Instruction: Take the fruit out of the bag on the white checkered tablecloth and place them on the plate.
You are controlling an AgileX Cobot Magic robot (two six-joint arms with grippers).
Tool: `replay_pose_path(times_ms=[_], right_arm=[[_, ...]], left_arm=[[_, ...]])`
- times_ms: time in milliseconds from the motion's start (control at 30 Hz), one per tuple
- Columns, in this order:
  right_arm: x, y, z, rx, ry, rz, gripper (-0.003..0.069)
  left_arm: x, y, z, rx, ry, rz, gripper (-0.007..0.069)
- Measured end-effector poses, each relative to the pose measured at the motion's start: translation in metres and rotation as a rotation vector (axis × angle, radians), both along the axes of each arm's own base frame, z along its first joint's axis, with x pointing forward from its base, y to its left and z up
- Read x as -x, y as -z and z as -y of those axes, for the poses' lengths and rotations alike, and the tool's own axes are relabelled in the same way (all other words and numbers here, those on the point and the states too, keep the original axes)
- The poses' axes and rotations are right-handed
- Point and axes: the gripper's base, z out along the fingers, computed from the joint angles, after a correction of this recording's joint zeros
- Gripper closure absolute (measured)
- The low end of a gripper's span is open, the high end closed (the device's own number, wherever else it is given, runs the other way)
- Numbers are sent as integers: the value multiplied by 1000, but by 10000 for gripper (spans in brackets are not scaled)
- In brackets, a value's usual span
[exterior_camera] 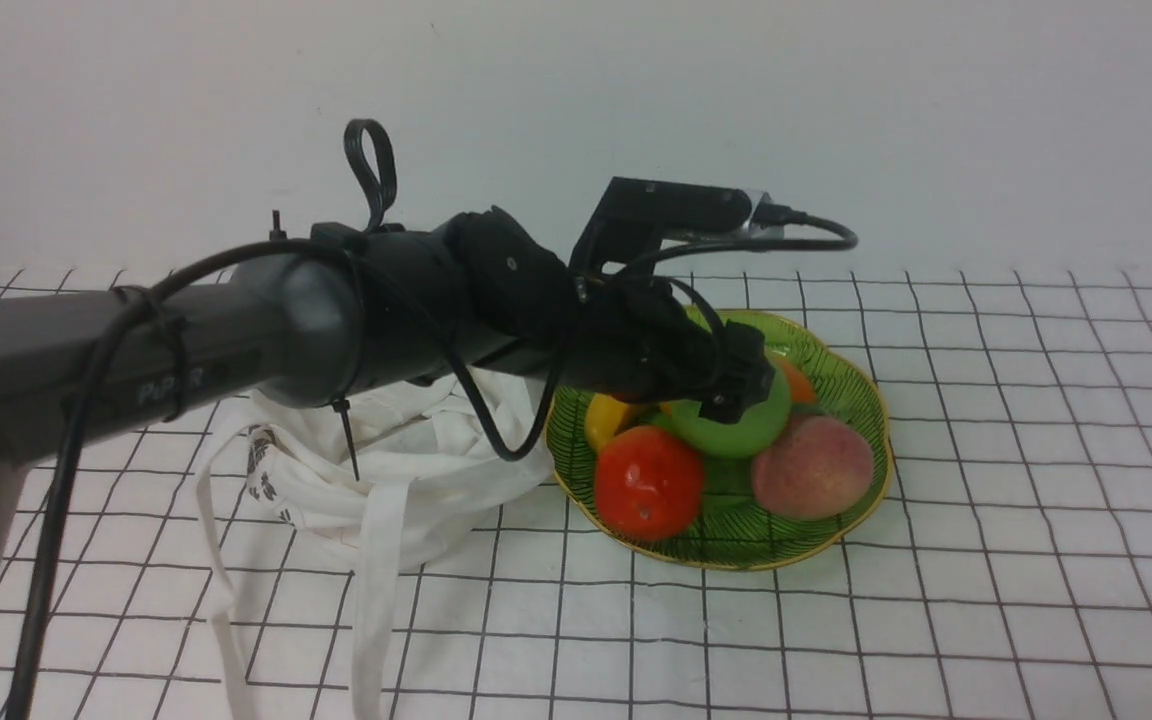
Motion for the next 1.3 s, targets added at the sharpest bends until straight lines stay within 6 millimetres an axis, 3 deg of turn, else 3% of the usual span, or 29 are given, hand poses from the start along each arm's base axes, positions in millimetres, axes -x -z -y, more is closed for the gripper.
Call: replay_pose_path(times_ms=[233, 300, 400, 500, 533, 633, 767, 900, 1000, 1033, 1067, 1300], right_arm=[[0, 0, 0, 0, 0, 0, 673], [0, 0, 0, 0, 0, 0, 673], [0, 0, 0, 0, 0, 0, 673], [0, 0, 0, 0, 0, 0, 673], [0, 0, 0, 0, 0, 0, 673], [0, 0, 0, 0, 0, 0, 673], [0, 0, 0, 0, 0, 0, 673], [0, 0, 0, 0, 0, 0, 673], [0, 0, 0, 0, 0, 0, 673], [0, 0, 0, 0, 0, 0, 673], [0, 0, 0, 0, 0, 0, 673], [0, 0, 0, 0, 0, 0, 673]], left_arm=[[-1, -9, -7, 16, -8, -12, -46], [3, -23, -15, 49, -16, -44, 22], [10, -53, -32, 123, -50, -96, 221], [25, -96, -63, 162, -58, -103, 494], [30, -106, -72, 155, -51, -93, 542], [51, -138, -101, 105, -27, -54, 611], [103, -173, -137, -31, 23, -14, 632], [153, -167, -156, -78, 28, -14, 632], [179, -139, -165, -57, 1, -29, 632], [183, -139, -167, -47, -7, -12, 632], [197, -120, -172, -12, -41, 5, 632], [230, -78, -187, 48, -129, 61, 632]])
